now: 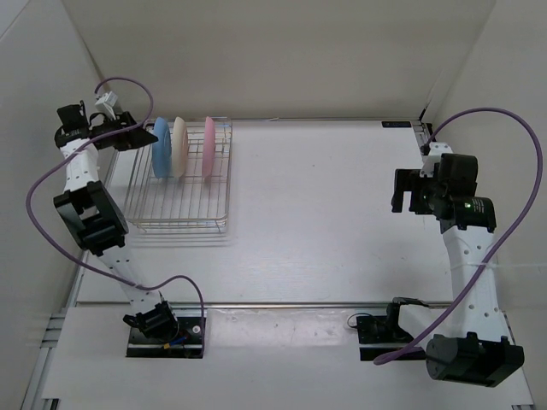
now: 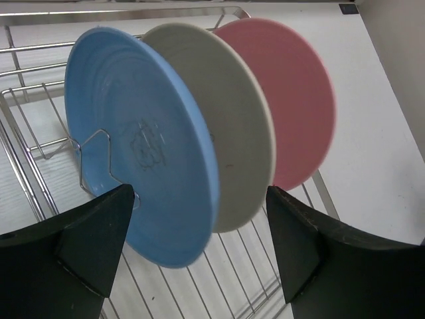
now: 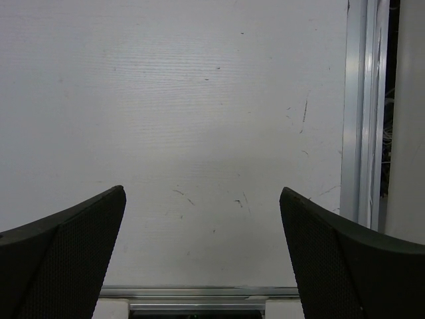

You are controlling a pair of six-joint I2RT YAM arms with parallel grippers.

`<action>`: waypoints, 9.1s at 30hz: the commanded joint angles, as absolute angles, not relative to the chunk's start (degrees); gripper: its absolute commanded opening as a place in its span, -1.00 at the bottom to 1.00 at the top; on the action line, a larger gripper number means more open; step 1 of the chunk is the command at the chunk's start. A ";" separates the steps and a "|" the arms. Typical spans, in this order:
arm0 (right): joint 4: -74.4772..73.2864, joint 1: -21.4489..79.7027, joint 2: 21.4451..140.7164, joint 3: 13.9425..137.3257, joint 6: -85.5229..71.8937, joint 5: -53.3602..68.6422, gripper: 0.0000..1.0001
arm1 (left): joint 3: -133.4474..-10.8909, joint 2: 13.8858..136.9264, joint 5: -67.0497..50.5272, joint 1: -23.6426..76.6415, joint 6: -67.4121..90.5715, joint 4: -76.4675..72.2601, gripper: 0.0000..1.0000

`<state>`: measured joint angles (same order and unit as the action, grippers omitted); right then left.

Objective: Unload the plates from the dish rack

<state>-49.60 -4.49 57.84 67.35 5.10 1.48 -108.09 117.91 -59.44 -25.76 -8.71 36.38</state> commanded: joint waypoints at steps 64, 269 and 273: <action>-48.07 -4.66 59.50 65.56 6.50 2.45 1.00 | -119.44 102.93 -71.72 -25.75 2.31 37.25 -0.79; -52.29 5.27 80.24 86.30 11.07 9.76 0.71 | -104.85 102.75 -69.26 -19.51 3.52 27.32 -0.78; -52.29 5.27 81.47 88.41 11.07 9.23 0.71 | -111.95 97.92 -66.03 -18.64 -3.84 37.75 -0.78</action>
